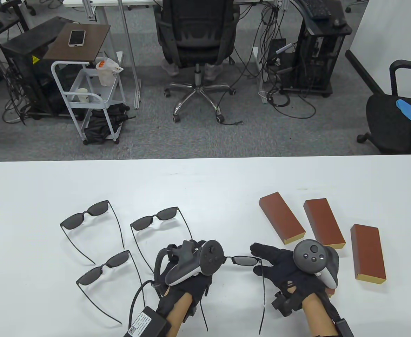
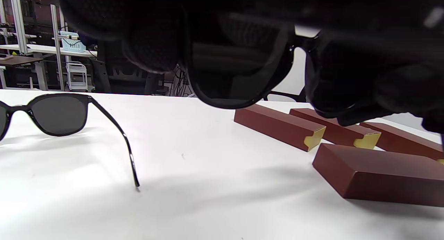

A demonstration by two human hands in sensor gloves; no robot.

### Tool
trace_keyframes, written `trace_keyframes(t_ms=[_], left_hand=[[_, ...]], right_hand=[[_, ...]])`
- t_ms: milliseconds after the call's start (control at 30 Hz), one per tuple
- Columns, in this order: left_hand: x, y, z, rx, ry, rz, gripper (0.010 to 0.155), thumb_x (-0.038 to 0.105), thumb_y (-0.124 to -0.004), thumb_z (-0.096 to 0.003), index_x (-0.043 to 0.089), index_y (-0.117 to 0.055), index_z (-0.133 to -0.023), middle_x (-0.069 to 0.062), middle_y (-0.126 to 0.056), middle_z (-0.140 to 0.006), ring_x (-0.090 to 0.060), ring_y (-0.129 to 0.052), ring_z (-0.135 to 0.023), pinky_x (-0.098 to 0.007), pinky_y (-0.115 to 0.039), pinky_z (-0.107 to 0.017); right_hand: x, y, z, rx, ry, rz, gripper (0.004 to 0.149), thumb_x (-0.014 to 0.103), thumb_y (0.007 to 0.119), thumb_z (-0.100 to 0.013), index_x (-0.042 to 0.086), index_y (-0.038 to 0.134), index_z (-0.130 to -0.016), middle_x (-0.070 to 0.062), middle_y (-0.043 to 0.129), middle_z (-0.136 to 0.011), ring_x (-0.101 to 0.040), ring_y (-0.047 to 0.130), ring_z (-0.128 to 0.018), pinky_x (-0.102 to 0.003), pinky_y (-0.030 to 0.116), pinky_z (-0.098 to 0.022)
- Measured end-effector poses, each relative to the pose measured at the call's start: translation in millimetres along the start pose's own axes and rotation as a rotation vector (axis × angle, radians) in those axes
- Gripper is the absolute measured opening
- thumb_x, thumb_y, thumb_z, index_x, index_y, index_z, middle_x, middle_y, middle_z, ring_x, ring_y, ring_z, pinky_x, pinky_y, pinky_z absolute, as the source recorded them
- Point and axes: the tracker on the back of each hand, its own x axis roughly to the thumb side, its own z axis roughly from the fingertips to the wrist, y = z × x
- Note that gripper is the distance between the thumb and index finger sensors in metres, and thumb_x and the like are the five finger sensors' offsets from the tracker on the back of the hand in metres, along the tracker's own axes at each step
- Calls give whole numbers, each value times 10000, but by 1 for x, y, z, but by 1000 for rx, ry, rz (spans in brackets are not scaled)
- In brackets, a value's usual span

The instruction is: Slide to open storage boxes and store sunglasses

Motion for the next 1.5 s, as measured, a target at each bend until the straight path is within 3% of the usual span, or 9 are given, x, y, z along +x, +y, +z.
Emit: trace_keyframes(t_ms=[267, 500, 667, 833, 1033, 1233, 1500], left_hand=[[-8, -2, 0, 13, -2, 218, 464, 328, -743, -461, 366, -828, -916, 7, -865, -872, -279, -870, -735, -514, -728, -542], [-33, -12, 4, 103, 18, 735, 508, 466, -736, -465, 310, -832, -939, -22, -887, -881, -310, -886, -741, -528, -737, -540], [-45, -27, 7, 238, -13, 1156, 603, 583, -692, -458, 341, -749, -1008, -41, -835, -969, -340, -844, -815, -554, -699, -586], [-47, -43, 6, 191, -77, 1468, 683, 636, -617, -465, 323, -665, -1071, -69, -749, -1060, -382, -759, -906, -577, -651, -630], [-45, -58, 5, 106, -92, 1537, 729, 645, -554, -473, 310, -522, -1119, -95, -711, -1093, -379, -781, -901, -564, -683, -614], [-40, -65, 5, 92, -55, 1554, 723, 618, -517, -486, 273, -476, -1121, -134, -722, -1063, -361, -814, -859, -539, -711, -586], [-47, -71, 7, 115, 46, 1594, 670, 591, -554, -512, 275, -556, -1102, -113, -796, -1001, -332, -879, -778, -507, -754, -534]], right_hand=[[-3, -4, 1, -44, 25, -77, 401, 345, 925, -278, 308, 873, -675, 25, 1032, -663, -229, 1052, -571, -387, 902, -426], [-4, -16, 5, -188, 81, -126, 391, 374, 935, -266, 270, 902, -642, 1, 1078, -573, -222, 1102, -465, -373, 942, -342], [-4, -18, 7, -256, 142, -233, 398, 380, 938, -271, 243, 902, -642, -9, 1091, -530, -209, 1120, -416, -362, 956, -307], [-3, -16, 10, -295, 212, -319, 416, 382, 938, -279, 227, 886, -661, -5, 1096, -505, -195, 1127, -387, -352, 961, -289], [-7, -12, 14, -313, 297, -456, 455, 371, 918, -304, 172, 841, -707, 6, 1094, -457, -182, 1129, -343, -349, 962, -262], [-12, -9, 17, -312, 365, -502, 510, 378, 895, -328, 139, 765, -759, 9, 1088, -416, -168, 1132, -292, -342, 964, -229], [-6, -2, 15, -297, 307, -524, 487, 378, 862, -358, 289, 701, -810, 5, 1083, -394, -156, 1128, -269, -336, 961, -218]])
